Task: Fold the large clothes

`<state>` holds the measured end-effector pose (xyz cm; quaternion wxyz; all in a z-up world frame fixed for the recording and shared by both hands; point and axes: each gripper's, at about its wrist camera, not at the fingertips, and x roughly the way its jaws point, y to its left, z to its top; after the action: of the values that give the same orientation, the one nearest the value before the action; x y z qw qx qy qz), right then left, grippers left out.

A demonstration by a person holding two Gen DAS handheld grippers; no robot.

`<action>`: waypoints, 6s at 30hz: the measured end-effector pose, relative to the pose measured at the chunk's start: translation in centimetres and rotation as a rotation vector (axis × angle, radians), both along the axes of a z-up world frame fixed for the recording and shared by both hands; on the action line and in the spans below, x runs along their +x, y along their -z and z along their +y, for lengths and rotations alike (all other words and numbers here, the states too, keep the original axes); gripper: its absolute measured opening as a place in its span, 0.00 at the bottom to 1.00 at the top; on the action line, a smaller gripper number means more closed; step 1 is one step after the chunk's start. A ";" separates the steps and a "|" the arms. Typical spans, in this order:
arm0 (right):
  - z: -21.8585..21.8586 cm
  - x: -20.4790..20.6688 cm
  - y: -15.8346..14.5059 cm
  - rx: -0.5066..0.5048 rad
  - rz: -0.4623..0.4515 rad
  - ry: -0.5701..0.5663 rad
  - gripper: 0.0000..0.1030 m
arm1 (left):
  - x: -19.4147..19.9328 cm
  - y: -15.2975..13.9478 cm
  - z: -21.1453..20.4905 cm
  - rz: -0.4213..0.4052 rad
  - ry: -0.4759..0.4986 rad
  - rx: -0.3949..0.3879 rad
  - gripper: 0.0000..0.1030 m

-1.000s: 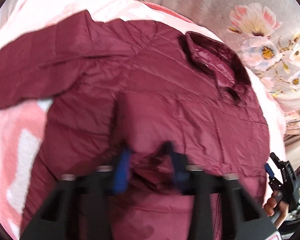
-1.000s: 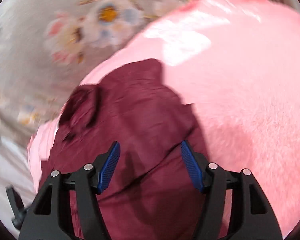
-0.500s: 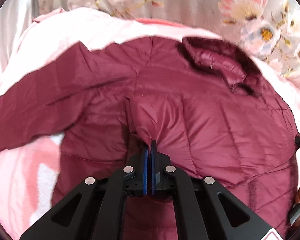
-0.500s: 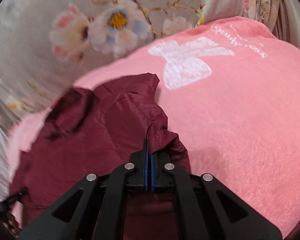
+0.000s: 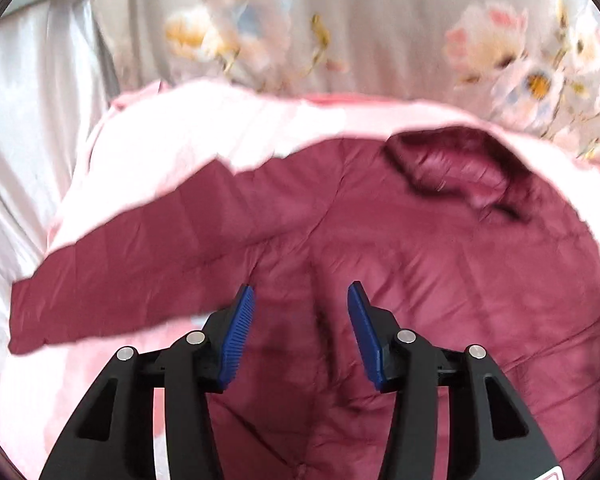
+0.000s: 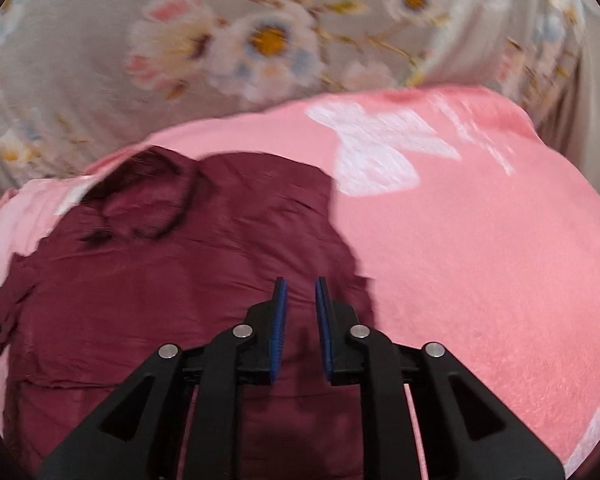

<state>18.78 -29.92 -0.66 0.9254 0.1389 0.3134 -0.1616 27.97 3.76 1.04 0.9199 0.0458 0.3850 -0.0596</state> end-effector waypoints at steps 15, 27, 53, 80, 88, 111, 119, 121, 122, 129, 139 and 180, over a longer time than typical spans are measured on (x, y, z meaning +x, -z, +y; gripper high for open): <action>9.7 6.2 7.2 -0.025 0.144 -0.213 0.23 | 2.2 7.6 -8.7 0.128 0.125 -0.009 0.59; 10.7 6.2 7.3 -0.078 0.145 -0.202 0.23 | 1.6 8.2 -9.6 0.084 0.113 0.038 0.64; 15.3 -2.0 4.6 -0.065 0.102 -0.261 0.41 | -1.2 5.2 28.2 0.172 -0.600 -0.416 0.71; 13.9 -5.0 5.1 -0.034 0.082 -0.152 0.47 | -0.4 -11.3 6.8 -0.166 0.026 -0.325 0.00; 9.7 -7.5 4.6 -0.022 0.068 -0.036 0.51 | -3.1 -5.9 -12.9 0.078 0.380 -0.286 0.33; 17.6 4.0 1.9 -0.337 0.072 -0.319 0.68 | 4.8 2.4 3.1 0.214 -0.116 -0.257 0.63; 7.8 4.5 4.1 -0.203 0.181 -0.008 0.67 | 5.4 5.8 3.4 0.256 -0.117 -0.184 0.63; 3.6 1.8 4.0 -0.104 0.165 0.123 0.67 | 5.4 5.6 3.8 0.259 -0.116 -0.201 0.63; 2.3 0.6 3.8 -0.078 0.147 0.166 0.67 | 5.3 5.4 4.2 0.263 -0.122 -0.229 0.63; 0.9 -0.7 2.1 0.141 0.042 0.043 0.68 | 6.2 3.7 6.9 0.307 -0.128 -0.469 0.63; 1.7 4.6 5.0 0.191 0.111 -0.026 0.52 | 8.6 5.7 10.6 0.396 -0.231 -0.698 0.61; 6.6 3.9 -0.1 -0.034 0.033 -0.172 0.32 | 4.5 -1.5 -2.5 0.093 0.096 -0.094 0.34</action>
<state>22.66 -23.34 -0.54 0.9329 0.0929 0.3364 -0.0893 32.44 1.22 2.53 0.8982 0.0182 0.4214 -0.1237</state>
